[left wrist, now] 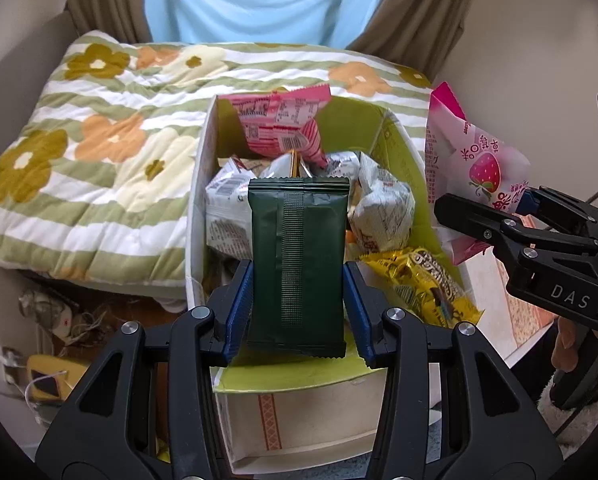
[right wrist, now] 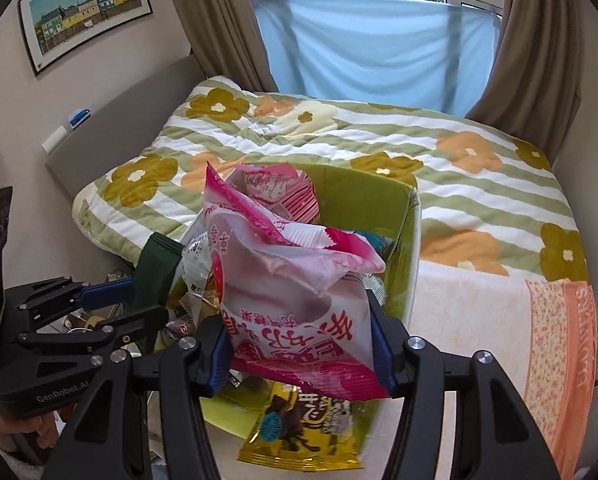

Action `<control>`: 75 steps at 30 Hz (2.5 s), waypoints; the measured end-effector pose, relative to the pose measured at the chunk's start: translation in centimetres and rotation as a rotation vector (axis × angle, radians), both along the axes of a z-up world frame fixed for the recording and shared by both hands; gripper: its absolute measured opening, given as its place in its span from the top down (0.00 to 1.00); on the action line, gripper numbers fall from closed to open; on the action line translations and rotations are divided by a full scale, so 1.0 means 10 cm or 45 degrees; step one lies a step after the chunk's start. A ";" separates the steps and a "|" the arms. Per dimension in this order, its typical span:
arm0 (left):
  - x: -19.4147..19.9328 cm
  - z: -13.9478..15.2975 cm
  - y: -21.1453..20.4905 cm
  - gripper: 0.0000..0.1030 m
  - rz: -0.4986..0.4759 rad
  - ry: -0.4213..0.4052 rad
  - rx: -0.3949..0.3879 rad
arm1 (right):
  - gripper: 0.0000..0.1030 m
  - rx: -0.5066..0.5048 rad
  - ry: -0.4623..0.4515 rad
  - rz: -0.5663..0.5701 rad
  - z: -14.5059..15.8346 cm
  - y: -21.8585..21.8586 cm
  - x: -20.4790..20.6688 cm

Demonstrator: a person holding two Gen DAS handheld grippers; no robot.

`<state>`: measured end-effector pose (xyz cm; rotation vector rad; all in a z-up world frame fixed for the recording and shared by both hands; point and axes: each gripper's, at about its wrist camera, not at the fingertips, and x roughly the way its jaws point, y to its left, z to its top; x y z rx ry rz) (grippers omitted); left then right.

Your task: Organize snacks

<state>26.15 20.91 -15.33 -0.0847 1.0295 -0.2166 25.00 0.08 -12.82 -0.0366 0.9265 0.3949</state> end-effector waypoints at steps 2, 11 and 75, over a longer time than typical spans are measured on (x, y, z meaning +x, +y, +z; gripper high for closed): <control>0.02 -0.04 -0.01 0.60 -0.013 0.005 -0.016 | 0.49 -0.025 0.013 -0.013 -0.03 0.04 -0.02; 0.01 -0.20 -0.08 0.00 -0.051 0.057 -0.025 | 0.49 -0.048 0.034 -0.054 0.00 0.08 -0.04; -2.64 1.45 -1.48 0.00 0.166 -0.671 0.127 | 0.01 -0.024 -0.524 -0.442 1.26 -1.79 -2.66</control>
